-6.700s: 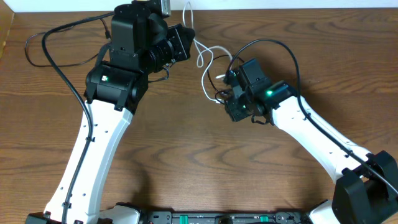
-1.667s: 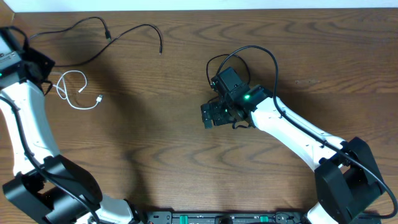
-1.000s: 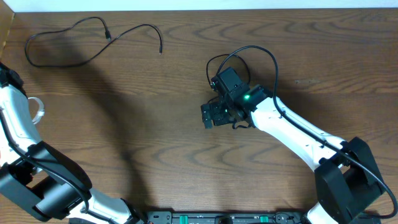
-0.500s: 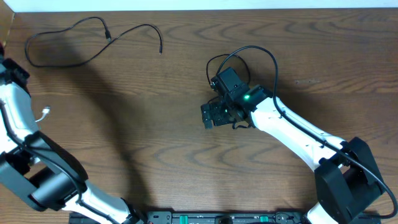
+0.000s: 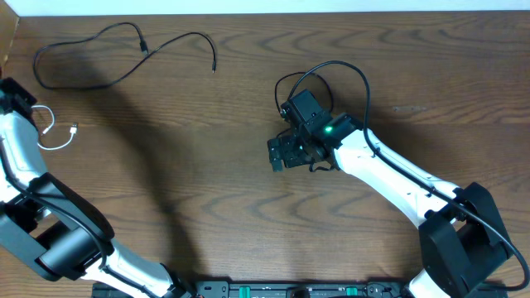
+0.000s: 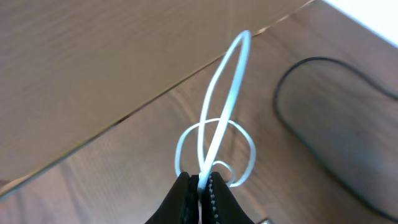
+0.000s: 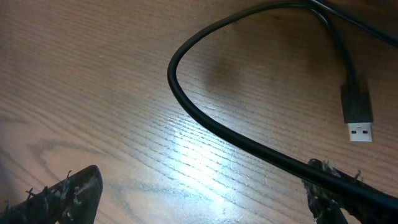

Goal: Untangle cables

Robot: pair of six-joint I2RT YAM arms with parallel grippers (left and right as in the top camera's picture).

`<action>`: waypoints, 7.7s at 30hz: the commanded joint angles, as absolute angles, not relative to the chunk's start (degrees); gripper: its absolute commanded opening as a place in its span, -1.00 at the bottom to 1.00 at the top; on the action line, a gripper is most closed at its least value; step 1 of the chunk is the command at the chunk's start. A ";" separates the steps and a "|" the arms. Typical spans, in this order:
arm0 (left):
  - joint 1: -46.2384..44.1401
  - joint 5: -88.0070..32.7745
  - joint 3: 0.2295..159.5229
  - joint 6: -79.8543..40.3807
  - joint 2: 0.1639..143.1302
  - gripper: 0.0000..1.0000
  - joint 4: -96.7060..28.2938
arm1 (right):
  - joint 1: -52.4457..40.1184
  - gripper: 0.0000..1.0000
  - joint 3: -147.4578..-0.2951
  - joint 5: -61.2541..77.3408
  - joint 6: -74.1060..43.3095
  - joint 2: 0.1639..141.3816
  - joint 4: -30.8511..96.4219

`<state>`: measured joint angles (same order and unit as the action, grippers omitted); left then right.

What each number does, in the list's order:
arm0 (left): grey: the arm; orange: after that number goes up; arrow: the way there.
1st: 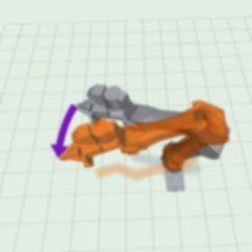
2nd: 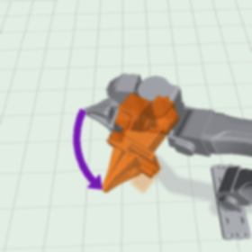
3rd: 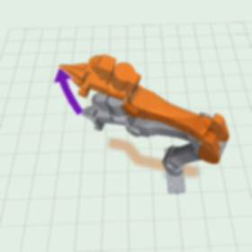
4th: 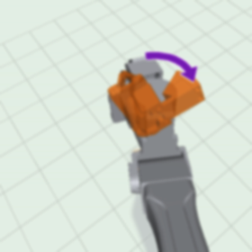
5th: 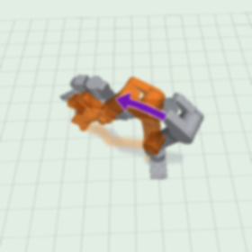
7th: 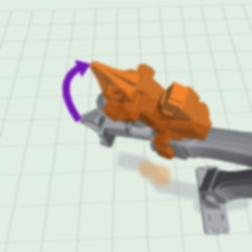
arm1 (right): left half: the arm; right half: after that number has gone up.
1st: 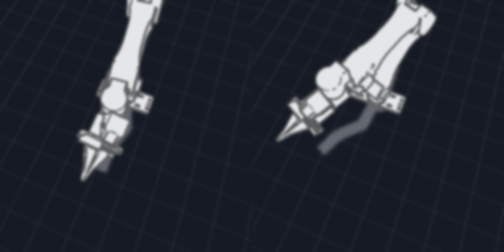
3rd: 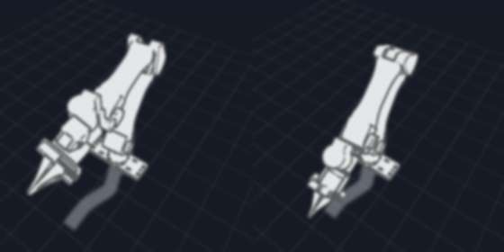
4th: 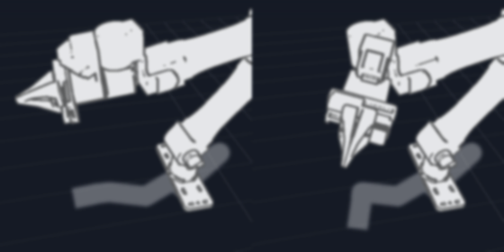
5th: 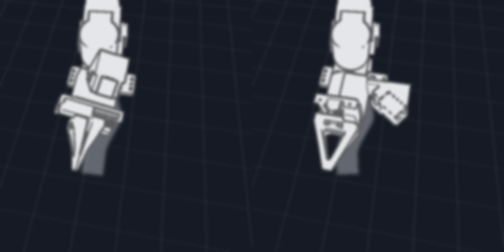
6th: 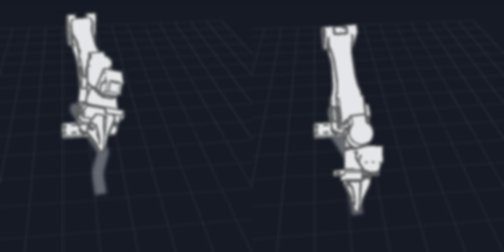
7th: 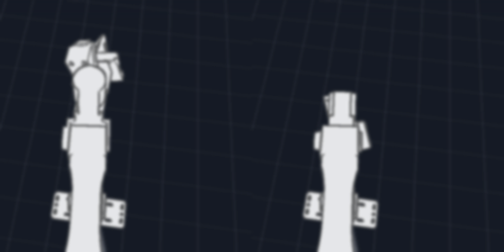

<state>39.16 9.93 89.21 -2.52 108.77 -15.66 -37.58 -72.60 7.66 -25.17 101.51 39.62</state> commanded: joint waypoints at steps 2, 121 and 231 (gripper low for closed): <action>40.82 13.39 89.58 0.01 110.98 -0.84 -17.58 | -37.95 0.98 -73.03 7.03 -24.77 100.75 39.90; -39.33 -17.26 89.49 -18.33 121.08 -0.26 -37.43 | 5.30 0.99 -77.47 10.63 -22.44 90.76 57.19; -36.82 -2.74 91.96 -28.12 75.81 -0.46 -41.95 | -11.20 -0.98 -75.99 46.92 2.15 90.30 39.66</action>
<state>-37.19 -9.78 91.64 -29.28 76.97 -38.89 -11.49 -76.20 45.82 2.94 90.80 40.16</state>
